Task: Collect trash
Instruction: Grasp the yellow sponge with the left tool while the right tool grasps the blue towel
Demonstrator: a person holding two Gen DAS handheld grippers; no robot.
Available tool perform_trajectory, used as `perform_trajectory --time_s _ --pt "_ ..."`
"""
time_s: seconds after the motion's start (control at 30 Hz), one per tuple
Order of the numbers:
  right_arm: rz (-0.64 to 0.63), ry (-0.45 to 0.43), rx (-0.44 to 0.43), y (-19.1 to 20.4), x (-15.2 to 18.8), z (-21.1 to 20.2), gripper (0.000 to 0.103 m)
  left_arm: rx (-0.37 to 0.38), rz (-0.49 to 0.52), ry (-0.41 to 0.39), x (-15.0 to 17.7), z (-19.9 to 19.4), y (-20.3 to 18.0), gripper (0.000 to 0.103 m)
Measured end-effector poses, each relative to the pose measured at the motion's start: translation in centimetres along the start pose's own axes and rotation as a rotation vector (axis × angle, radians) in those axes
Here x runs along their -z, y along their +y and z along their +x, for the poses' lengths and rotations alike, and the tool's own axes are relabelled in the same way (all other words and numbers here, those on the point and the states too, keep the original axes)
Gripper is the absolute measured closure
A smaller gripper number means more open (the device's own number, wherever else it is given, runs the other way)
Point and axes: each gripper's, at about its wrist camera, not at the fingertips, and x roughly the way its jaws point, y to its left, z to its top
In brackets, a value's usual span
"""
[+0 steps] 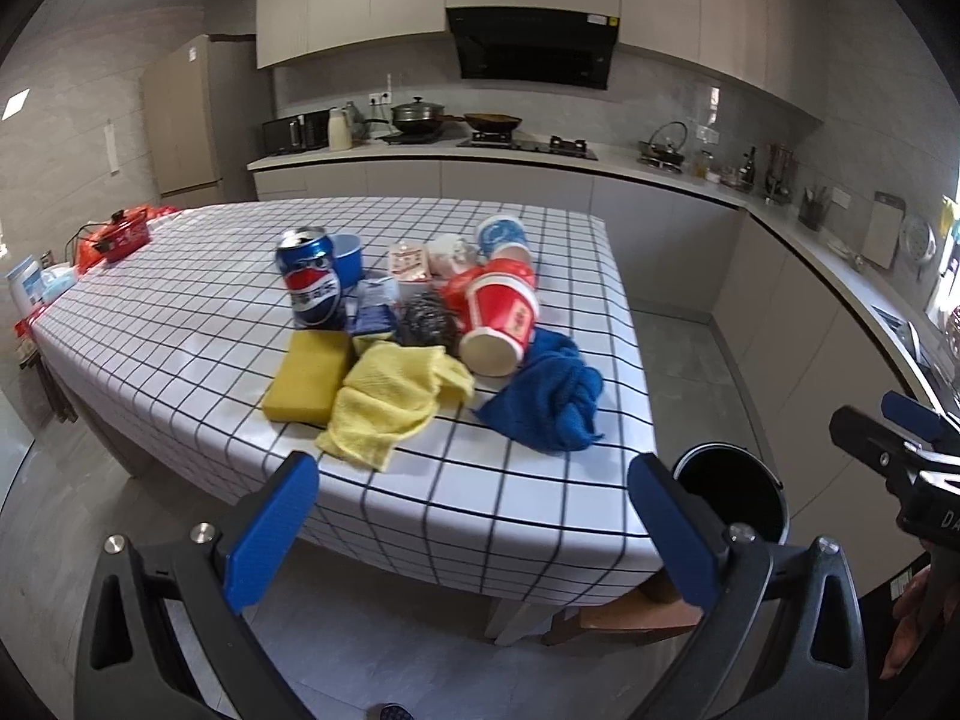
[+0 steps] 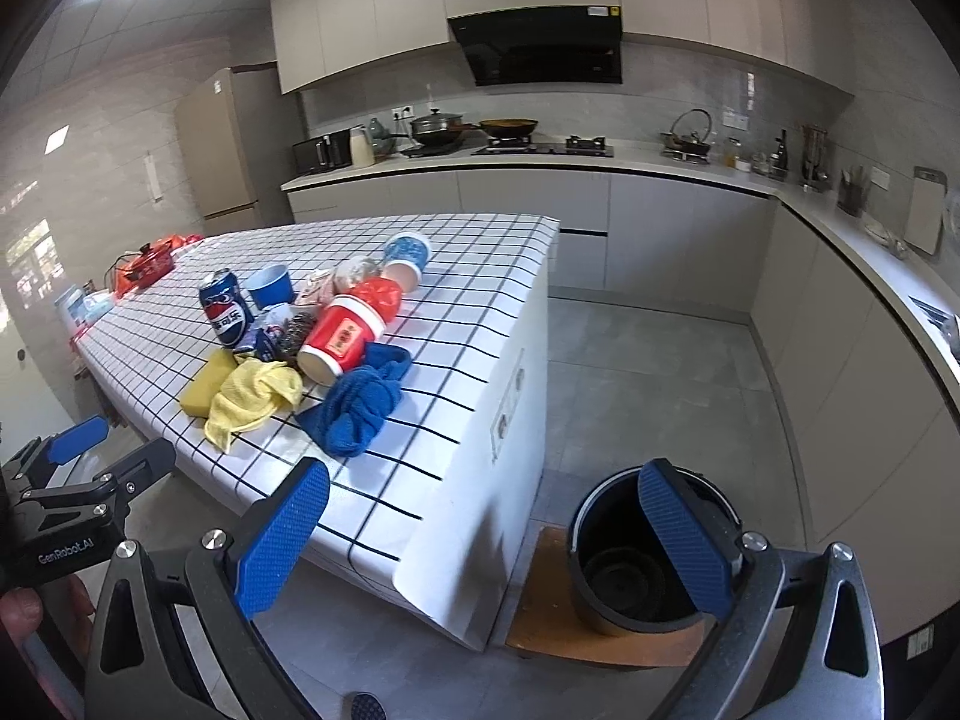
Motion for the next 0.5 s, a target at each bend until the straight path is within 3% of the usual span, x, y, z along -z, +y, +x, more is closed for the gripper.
perform_trajectory --time_s 0.5 --pt "-0.032 0.018 -0.05 4.8 -1.3 3.5 0.0 -0.034 -0.075 0.031 -0.2 2.3 6.9 0.0"
